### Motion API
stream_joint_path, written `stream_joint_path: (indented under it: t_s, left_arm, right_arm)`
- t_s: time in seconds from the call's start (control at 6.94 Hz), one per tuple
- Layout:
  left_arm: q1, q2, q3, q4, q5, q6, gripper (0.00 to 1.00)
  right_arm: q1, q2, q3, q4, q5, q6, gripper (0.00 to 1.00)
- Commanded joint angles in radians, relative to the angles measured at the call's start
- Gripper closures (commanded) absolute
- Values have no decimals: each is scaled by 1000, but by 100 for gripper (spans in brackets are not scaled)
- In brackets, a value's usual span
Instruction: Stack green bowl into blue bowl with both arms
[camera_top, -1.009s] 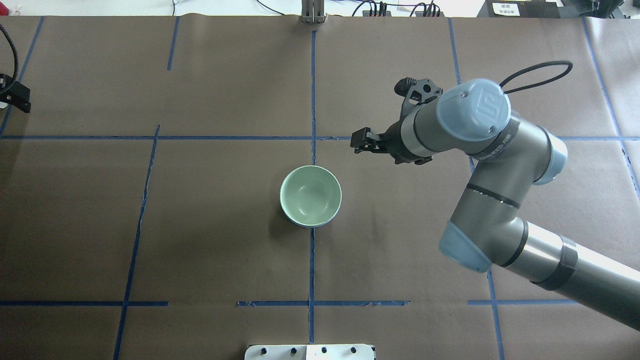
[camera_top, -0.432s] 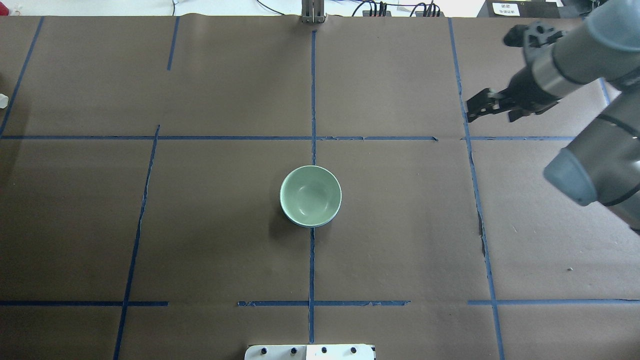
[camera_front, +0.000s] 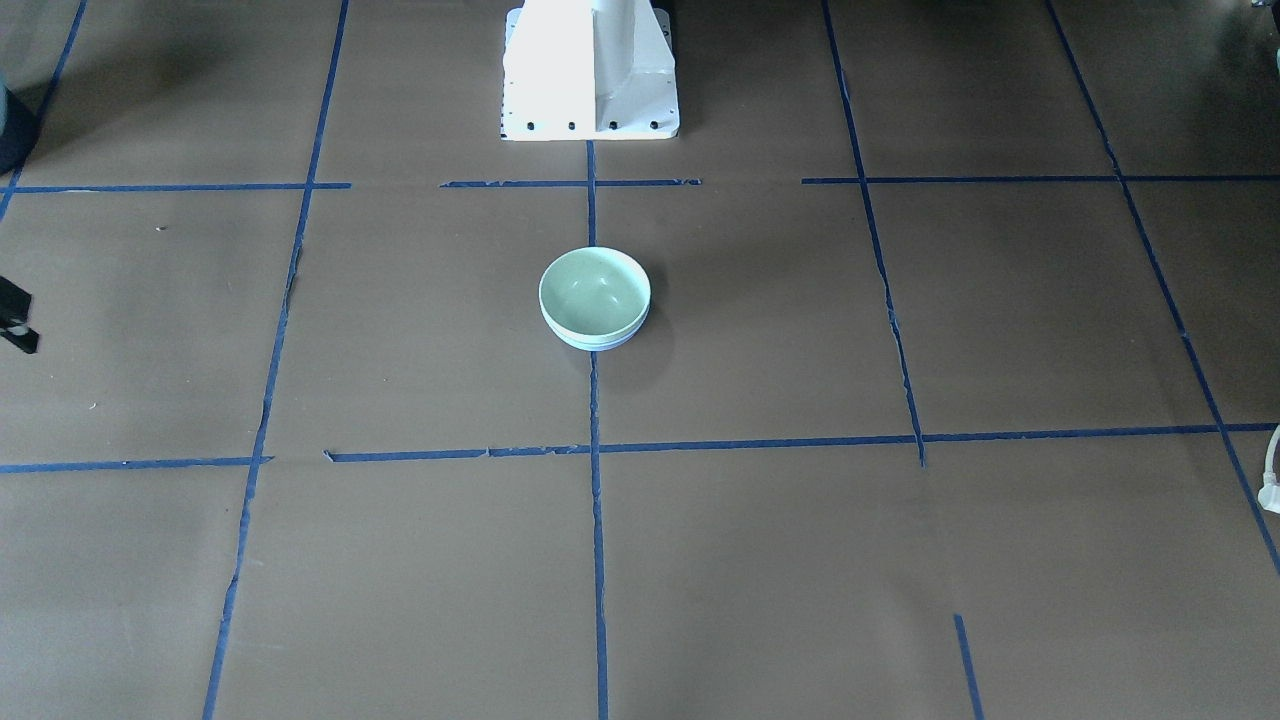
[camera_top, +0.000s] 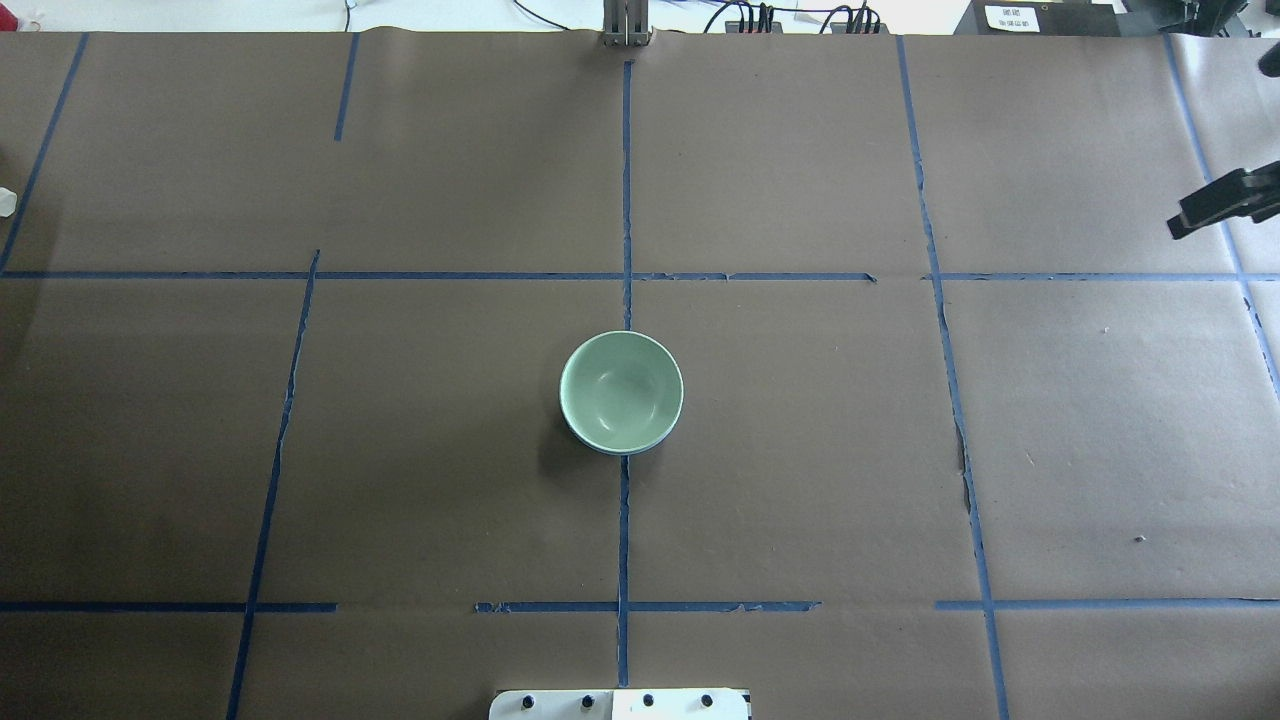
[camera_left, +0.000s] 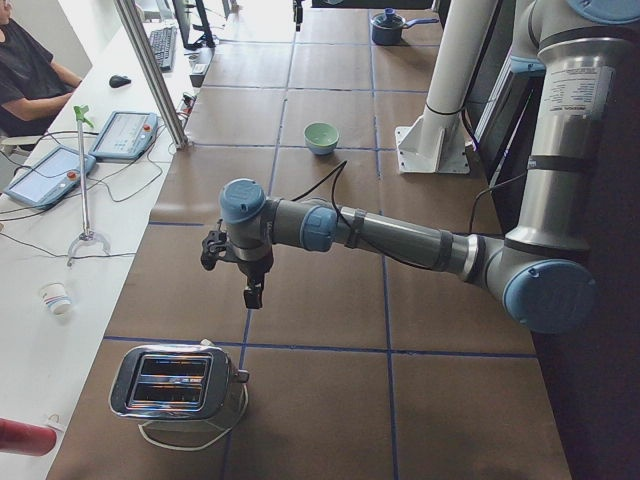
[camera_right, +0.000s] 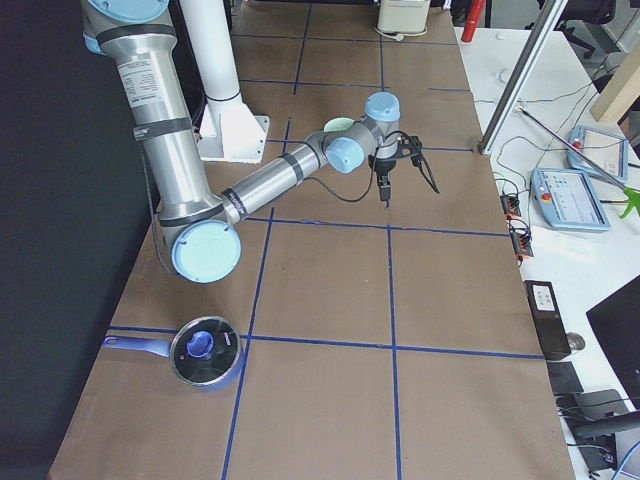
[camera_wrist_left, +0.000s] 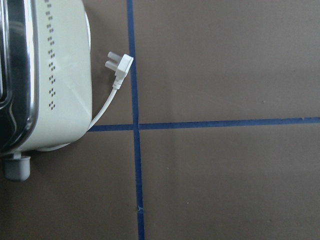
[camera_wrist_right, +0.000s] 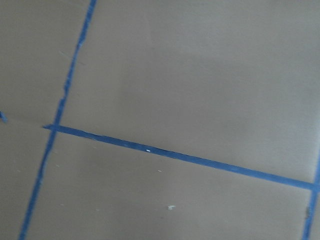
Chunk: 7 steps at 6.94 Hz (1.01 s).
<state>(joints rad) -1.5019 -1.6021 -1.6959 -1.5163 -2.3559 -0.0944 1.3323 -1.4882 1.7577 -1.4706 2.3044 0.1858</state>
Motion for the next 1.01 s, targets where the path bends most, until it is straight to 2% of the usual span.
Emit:
stream_joint_path:
  t_s: [0.0, 0.29, 0.43, 0.58, 0.72, 0.86]
  left_arm:
    - [-12, 74, 9, -2, -31, 68, 0]
    - [-18, 113, 9, -7, -31, 68, 0]
    - [-18, 119, 10, -7, -31, 70, 0]
    - [-18, 119, 10, -7, -29, 68, 0]
    - [-18, 120, 16, -7, -28, 68, 0]
    - [-18, 119, 41, -7, -28, 68, 0]
  right_arm:
    - [138, -43, -105, -16, 33, -232, 0]
    - [152, -52, -110, -17, 6, -237, 0]
    - [198, -64, -156, -26, 12, -236, 0]
    - [237, -99, -177, -34, 71, -223, 0]
    - [255, -109, -178, -110, 105, -224, 0]
    - [264, -110, -182, -119, 105, -224, 0]
